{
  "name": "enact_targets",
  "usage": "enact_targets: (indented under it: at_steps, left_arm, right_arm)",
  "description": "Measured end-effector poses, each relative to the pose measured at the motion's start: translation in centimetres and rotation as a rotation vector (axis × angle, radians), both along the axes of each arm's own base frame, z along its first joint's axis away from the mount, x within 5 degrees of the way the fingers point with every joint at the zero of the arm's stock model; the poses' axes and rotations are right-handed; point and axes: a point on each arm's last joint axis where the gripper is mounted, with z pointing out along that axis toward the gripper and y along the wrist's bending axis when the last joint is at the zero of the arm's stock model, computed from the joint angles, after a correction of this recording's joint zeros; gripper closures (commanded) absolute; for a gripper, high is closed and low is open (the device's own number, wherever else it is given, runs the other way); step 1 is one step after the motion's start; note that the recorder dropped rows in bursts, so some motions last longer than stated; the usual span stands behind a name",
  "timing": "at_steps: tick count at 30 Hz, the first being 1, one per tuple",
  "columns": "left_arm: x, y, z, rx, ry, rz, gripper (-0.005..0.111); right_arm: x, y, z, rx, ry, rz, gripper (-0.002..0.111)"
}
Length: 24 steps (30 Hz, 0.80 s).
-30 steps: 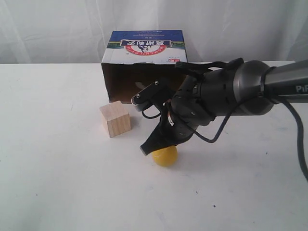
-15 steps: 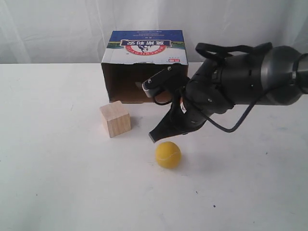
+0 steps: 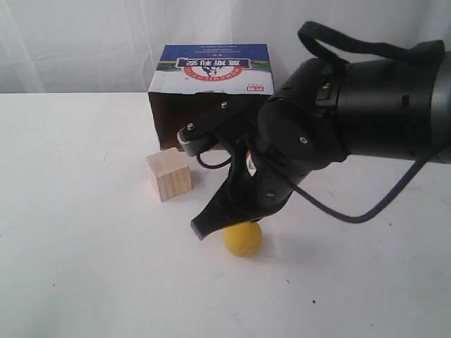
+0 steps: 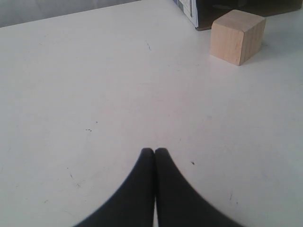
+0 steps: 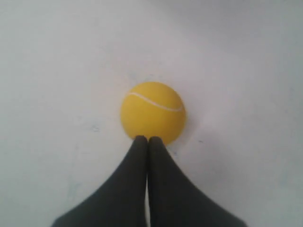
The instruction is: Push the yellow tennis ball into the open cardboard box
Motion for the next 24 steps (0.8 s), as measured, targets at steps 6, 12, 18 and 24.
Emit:
enact_targets:
  at_steps: [6,12,18,24]
  left_arm:
    - [0.0,0.0,0.0,0.0,0.0,0.0,0.107]
    - [0.0,0.0,0.0,0.0,0.0,0.0,0.107]
    - [0.0,0.0,0.0,0.0,0.0,0.0,0.107]
    - [0.0,0.0,0.0,0.0,0.0,0.0,0.107]
  right_arm:
    - [-0.9,1.4,-1.3,-0.016,0.044,0.042,0.108]
    - [-0.2,1.8,-3.8,-0.083,0.076,0.053,0.108]
    - [0.9,1.2,-5.1,-0.122,0.084,0.035,0.108]
    - [2.0,0.1,-5.2,-0.128,0.071,0.005,0.108]
